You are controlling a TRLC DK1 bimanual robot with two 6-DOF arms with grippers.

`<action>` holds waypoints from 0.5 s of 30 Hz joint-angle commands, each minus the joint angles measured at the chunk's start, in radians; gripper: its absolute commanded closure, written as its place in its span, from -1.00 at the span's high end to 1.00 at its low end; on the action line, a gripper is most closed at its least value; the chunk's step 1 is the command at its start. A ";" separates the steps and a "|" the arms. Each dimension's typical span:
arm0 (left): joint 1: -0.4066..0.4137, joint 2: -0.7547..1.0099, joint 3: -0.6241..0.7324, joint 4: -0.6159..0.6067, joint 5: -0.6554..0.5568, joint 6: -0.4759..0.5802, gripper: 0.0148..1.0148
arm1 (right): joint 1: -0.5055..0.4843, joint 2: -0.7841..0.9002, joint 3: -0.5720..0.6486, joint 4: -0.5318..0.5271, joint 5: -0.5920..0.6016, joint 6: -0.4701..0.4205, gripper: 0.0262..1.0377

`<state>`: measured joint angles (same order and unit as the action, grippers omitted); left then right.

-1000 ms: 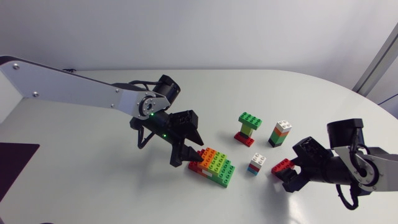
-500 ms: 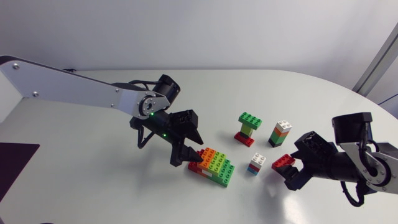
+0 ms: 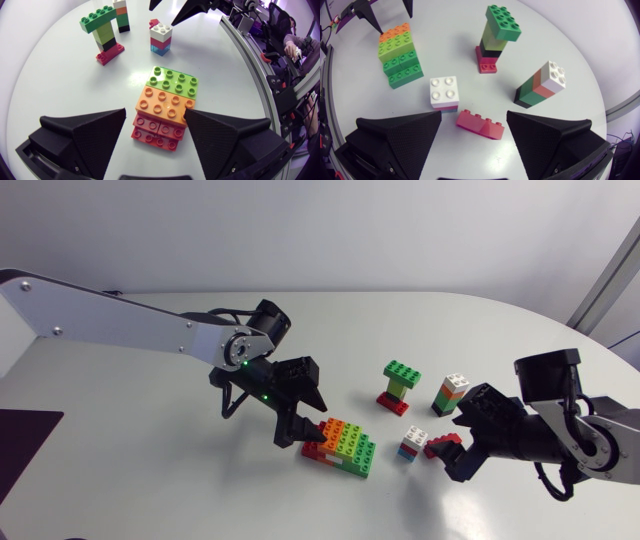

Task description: Disassemble duplo

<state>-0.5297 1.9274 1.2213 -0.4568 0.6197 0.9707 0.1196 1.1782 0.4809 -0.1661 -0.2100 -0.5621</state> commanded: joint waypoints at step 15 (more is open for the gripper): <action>0.000 -0.031 -0.006 -0.029 -0.009 0.011 0.70 | 0.135 0.233 0.114 0.019 -0.006 0.008 0.78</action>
<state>-0.5297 1.9163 1.2209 -0.4751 0.6163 0.9714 0.2501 1.3781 0.5743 -0.1600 -0.2123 -0.5510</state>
